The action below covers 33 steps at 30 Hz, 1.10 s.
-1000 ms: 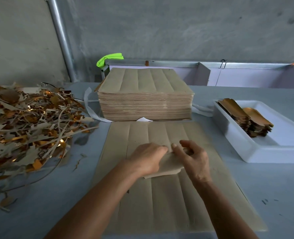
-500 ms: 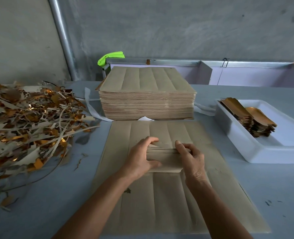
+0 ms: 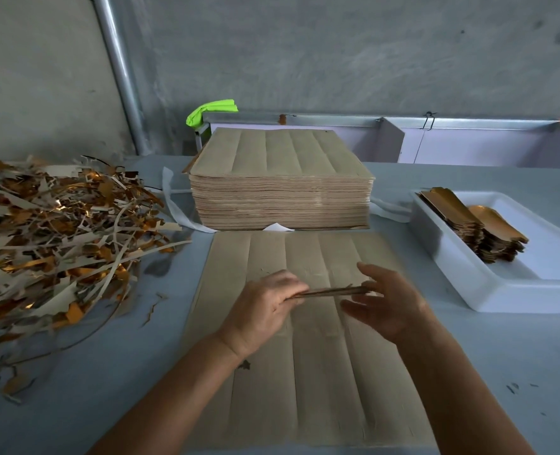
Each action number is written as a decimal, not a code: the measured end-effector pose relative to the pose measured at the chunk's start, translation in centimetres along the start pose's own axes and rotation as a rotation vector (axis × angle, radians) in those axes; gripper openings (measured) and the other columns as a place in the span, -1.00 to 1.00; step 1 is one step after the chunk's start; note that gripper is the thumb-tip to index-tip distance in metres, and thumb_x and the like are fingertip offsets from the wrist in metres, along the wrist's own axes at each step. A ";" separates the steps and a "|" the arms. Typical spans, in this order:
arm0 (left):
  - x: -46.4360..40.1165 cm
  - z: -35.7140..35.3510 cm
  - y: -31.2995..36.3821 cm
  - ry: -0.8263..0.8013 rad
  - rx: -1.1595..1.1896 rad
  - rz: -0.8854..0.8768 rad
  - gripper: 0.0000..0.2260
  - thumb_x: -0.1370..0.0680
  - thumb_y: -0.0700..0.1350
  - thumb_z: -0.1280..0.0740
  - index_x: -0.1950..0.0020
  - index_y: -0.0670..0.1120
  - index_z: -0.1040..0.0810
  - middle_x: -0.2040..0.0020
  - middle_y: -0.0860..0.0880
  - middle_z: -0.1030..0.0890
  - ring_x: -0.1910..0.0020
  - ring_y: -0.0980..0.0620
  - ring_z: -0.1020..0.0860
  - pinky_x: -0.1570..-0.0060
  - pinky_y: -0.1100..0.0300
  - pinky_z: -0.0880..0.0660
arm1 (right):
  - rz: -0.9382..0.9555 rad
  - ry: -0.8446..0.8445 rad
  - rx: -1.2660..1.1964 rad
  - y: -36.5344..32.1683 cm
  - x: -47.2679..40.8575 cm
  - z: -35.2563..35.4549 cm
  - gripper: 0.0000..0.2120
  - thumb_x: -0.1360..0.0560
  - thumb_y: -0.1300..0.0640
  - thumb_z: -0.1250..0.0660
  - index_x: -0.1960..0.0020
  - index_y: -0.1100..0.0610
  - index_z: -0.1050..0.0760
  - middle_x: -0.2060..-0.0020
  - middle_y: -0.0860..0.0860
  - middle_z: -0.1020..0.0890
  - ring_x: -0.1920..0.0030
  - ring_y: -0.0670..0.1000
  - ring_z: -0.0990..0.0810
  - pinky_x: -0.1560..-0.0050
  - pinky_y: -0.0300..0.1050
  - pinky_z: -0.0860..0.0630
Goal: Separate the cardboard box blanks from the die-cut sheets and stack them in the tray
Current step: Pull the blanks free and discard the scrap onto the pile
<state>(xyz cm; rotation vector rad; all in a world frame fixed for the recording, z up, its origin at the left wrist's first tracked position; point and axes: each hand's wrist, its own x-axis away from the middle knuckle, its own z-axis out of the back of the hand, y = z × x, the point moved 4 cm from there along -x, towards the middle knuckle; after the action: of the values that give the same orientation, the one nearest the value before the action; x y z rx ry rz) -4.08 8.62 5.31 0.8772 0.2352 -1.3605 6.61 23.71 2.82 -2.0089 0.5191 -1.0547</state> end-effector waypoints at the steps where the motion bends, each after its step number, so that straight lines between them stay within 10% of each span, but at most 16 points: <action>1: 0.1 -0.1 0.6 0.006 -0.074 -0.071 -0.93 -0.45 -0.33 -0.38 0.11 -0.25 -0.64 0.21 -0.10 -0.60 0.26 -0.03 -0.58 0.24 0.20 -0.52 | -0.059 -0.051 -0.037 -0.1 0.3 -0.1 -0.74 -0.48 0.23 -0.37 -0.09 0.31 -0.41 0.00 0.21 -0.44 0.00 0.20 -0.53 0.03 0.16 -0.59; 4: 0.4 -0.7 1.9 -0.032 -0.241 -0.242 -0.83 -0.47 -0.32 -0.27 0.12 -0.19 -0.66 0.18 -0.10 -0.62 0.24 -0.06 -0.60 0.27 0.11 -0.57 | -0.182 -0.114 0.025 0.8 0.7 -0.2 -0.85 -0.46 0.36 -0.34 -0.01 0.37 -0.43 0.08 0.28 -0.55 0.13 0.21 -0.60 0.44 -0.01 -0.61; 7: 0.6 -0.8 0.9 -0.014 -0.297 -0.193 -0.66 -0.35 -0.49 -0.35 -0.03 -0.19 -0.64 -0.04 -0.14 -0.61 -0.01 -0.13 -0.58 -0.08 -0.02 -0.54 | -0.143 -0.041 0.037 1.7 -0.1 0.8 -0.85 -0.41 0.48 -0.33 0.08 0.33 -0.45 0.10 0.24 -0.52 0.17 0.16 -0.56 0.39 0.03 -0.61; 10: 1.3 -0.2 -1.7 0.107 -0.006 0.254 -0.42 -0.40 -0.53 -0.23 -0.35 -0.11 -0.42 -0.34 -0.06 -0.40 -0.35 -0.01 -0.36 -0.41 0.16 -0.24 | -0.011 0.006 0.003 1.8 -0.9 1.5 -0.82 -0.41 0.45 -0.35 0.08 0.24 -0.46 0.10 0.17 -0.52 0.14 0.14 -0.56 0.29 0.03 -0.59; 15: 1.2 -1.6 -3.4 0.141 0.774 0.973 -0.54 -0.49 -0.13 -0.41 -0.33 -0.07 -0.34 -0.10 0.00 -0.58 -0.06 0.00 -0.58 -0.06 0.04 -0.55 | 0.212 -0.091 -0.067 2.2 -0.5 0.8 -0.81 -0.39 0.39 -0.38 0.06 0.18 -0.52 0.16 0.11 -0.61 0.18 0.15 -0.62 0.35 0.06 -0.60; 20: 0.9 -1.2 -3.4 0.130 0.778 0.801 -0.75 -0.47 -0.39 -0.35 -0.10 -0.15 -0.53 0.04 -0.13 -0.68 0.02 -0.07 -0.63 0.05 0.13 -0.56 | 0.466 -0.169 0.079 1.7 0.5 0.8 -0.80 -0.40 0.36 -0.37 0.04 0.14 -0.58 0.10 0.13 -0.66 0.05 0.19 -0.60 0.03 0.21 -0.57; 25: 1.9 -1.1 -4.2 0.128 0.736 0.727 -0.72 -0.44 -0.38 -0.39 -0.03 -0.06 -0.54 0.10 -0.01 -0.69 0.09 0.08 -0.64 0.11 0.28 -0.56 | 0.586 -0.230 0.263 1.5 0.9 1.2 -0.80 -0.40 0.43 -0.36 0.10 0.17 -0.57 0.14 0.05 -0.67 0.11 0.01 -0.62 0.27 -0.18 -0.57; 33: 2.7 -2.6 -5.0 -0.047 0.528 0.670 -0.67 -0.47 -0.25 -0.41 0.01 0.19 -0.48 -0.04 0.02 -0.57 -0.02 0.04 -0.57 0.03 0.26 -0.56 | 0.570 -0.174 0.412 3.1 0.1 1.6 -0.80 -0.52 0.35 -0.29 0.10 0.07 -0.56 0.20 -0.02 -0.65 0.20 -0.08 -0.63 0.36 -0.28 -0.55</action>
<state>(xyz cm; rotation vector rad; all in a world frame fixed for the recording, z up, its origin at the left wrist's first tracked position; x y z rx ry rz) -7.17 8.54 -0.16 1.2187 -0.4478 -0.8083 8.03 22.50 -0.14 -1.4451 0.6668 -0.5708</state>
